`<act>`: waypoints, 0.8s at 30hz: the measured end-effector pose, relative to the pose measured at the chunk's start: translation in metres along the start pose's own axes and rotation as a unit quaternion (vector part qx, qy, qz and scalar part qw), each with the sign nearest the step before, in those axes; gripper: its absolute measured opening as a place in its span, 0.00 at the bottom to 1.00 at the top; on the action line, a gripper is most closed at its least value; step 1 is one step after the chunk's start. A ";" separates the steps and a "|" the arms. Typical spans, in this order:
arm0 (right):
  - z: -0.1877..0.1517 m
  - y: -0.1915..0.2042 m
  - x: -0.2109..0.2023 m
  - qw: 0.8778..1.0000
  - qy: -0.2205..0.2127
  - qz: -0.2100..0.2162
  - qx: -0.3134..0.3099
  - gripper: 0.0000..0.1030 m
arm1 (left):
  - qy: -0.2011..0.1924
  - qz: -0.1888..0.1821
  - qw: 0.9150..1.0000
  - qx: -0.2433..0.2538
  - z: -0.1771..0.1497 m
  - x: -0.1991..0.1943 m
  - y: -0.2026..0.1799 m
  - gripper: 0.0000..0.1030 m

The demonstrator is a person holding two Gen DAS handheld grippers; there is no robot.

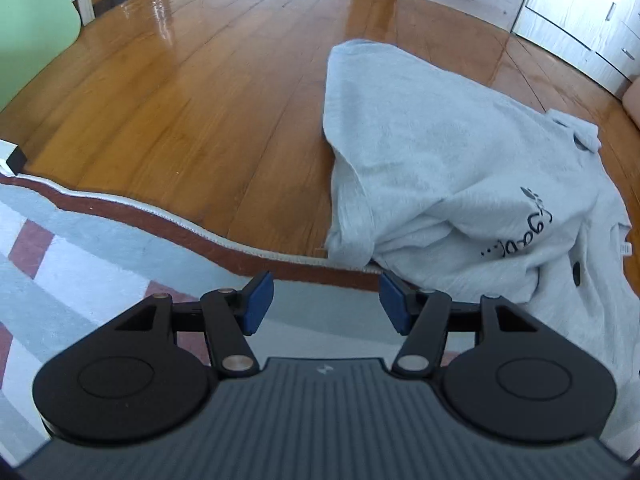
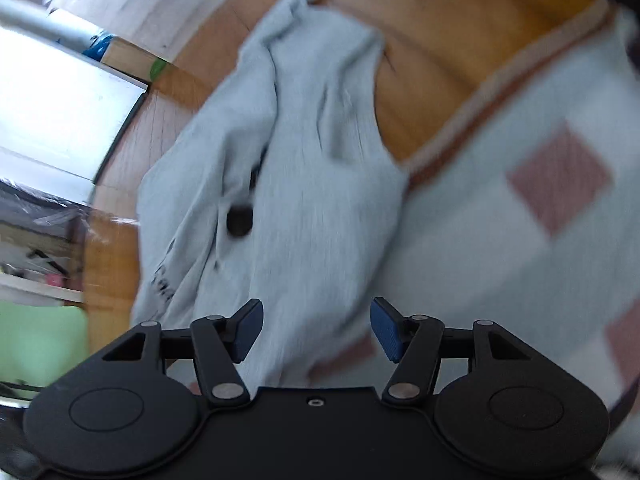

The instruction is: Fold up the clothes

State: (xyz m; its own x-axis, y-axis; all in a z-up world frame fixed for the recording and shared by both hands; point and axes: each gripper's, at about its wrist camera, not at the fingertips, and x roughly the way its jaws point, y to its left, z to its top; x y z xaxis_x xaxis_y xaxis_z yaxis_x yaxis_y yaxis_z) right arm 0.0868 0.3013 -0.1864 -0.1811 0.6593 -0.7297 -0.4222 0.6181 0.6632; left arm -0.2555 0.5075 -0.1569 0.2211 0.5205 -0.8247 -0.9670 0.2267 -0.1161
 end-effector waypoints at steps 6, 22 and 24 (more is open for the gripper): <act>-0.018 -0.001 0.019 0.998 0.016 0.017 0.052 0.67 | 0.036 -0.012 0.999 -0.018 0.001 0.032 -0.005 0.62; 0.062 0.039 0.003 0.909 -0.289 -0.222 -0.202 0.12 | -0.050 0.044 0.996 0.062 0.015 0.038 -0.028 0.20; 0.076 0.015 0.002 0.927 -0.248 -0.237 -0.150 0.13 | -0.033 0.035 0.998 0.049 0.015 0.041 -0.021 0.27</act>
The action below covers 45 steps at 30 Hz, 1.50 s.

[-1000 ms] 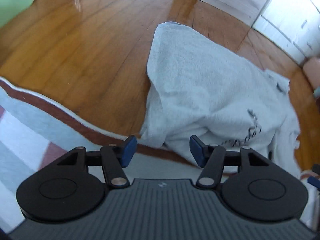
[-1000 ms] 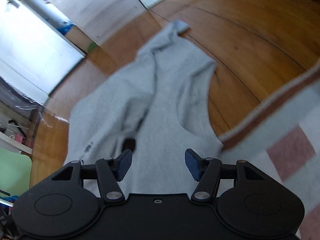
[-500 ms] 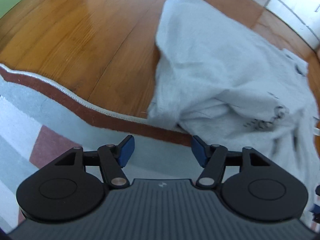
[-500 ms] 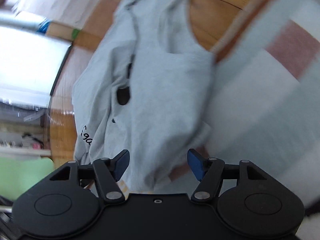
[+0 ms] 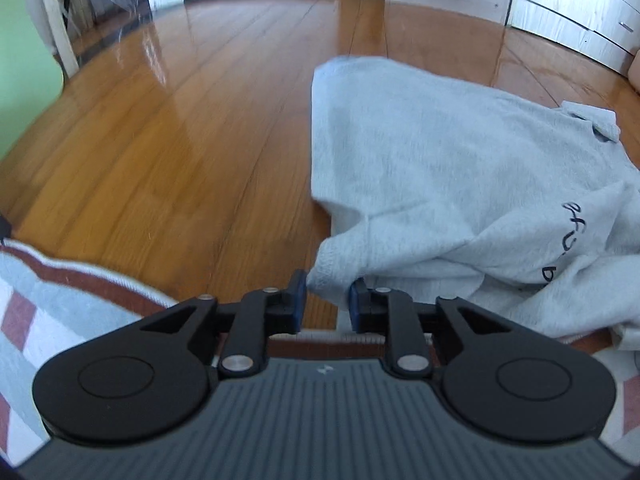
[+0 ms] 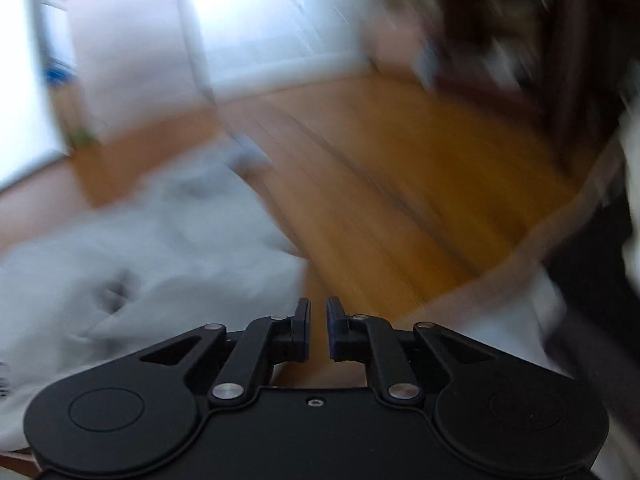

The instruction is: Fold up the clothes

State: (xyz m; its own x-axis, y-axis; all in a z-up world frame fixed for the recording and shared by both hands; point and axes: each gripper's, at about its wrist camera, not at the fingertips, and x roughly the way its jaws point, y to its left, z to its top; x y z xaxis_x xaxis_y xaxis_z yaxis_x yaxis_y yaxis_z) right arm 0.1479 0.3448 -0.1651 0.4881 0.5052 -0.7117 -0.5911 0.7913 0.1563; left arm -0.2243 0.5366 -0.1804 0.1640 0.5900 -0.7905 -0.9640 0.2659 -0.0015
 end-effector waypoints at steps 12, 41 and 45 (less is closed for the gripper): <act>-0.032 0.044 -0.041 0.940 0.166 0.283 -0.095 0.54 | 0.019 -0.031 0.999 0.015 0.005 -0.004 -0.003 0.57; -0.019 -0.045 -0.059 0.983 0.129 0.083 -0.096 0.07 | -0.021 -0.112 0.988 -0.108 0.032 0.000 0.045 0.10; 0.008 -0.056 -0.095 0.972 0.063 0.225 -0.033 0.06 | -0.113 -0.087 0.986 -0.088 0.046 -0.022 0.041 0.10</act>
State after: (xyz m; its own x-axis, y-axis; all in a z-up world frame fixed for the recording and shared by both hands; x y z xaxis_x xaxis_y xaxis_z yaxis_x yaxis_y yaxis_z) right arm 0.1398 0.2554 -0.1015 0.0901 0.7458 -0.6600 -0.7687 0.4735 0.4301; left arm -0.2578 0.5696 -0.1348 0.3533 0.7072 -0.6124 -0.9353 0.2531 -0.2473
